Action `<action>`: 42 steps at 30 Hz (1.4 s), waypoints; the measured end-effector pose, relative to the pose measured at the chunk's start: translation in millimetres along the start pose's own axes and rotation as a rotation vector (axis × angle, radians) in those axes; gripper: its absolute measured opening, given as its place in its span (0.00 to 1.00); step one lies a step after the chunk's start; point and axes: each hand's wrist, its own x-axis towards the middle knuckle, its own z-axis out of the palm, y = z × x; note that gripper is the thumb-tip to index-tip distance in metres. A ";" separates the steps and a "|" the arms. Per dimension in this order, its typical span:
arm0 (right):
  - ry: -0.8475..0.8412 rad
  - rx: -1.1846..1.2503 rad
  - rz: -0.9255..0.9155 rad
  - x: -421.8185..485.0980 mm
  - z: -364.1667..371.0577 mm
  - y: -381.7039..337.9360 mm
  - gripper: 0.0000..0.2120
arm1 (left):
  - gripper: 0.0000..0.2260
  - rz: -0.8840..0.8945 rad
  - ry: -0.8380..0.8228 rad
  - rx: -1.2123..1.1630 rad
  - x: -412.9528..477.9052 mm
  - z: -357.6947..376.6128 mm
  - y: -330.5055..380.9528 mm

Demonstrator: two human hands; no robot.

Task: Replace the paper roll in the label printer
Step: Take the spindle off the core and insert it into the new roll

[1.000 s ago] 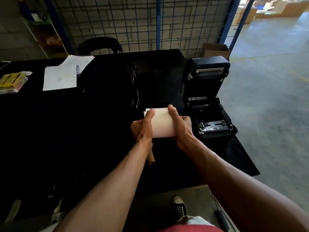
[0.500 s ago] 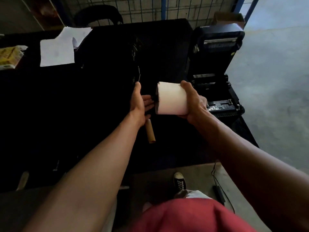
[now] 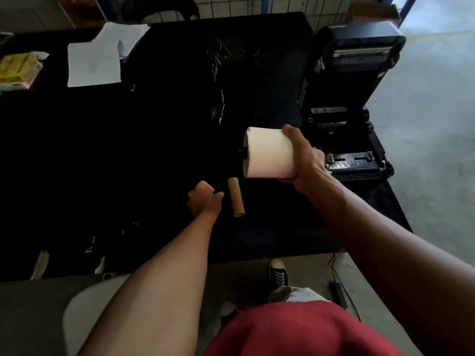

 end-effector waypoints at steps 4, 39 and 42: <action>0.010 -0.014 -0.004 6.0 -0.6 1.7 0.36 | 0.18 -0.037 -0.014 0.083 1.0 5.6 2.2; 0.037 0.016 -0.066 -6.5 9.0 1.0 0.36 | 0.12 0.186 -0.258 -0.888 -32.1 -69.1 76.7; 0.043 -0.016 -0.079 -8.7 8.2 1.1 0.38 | 0.10 0.147 -0.320 -0.862 -30.3 -70.6 73.4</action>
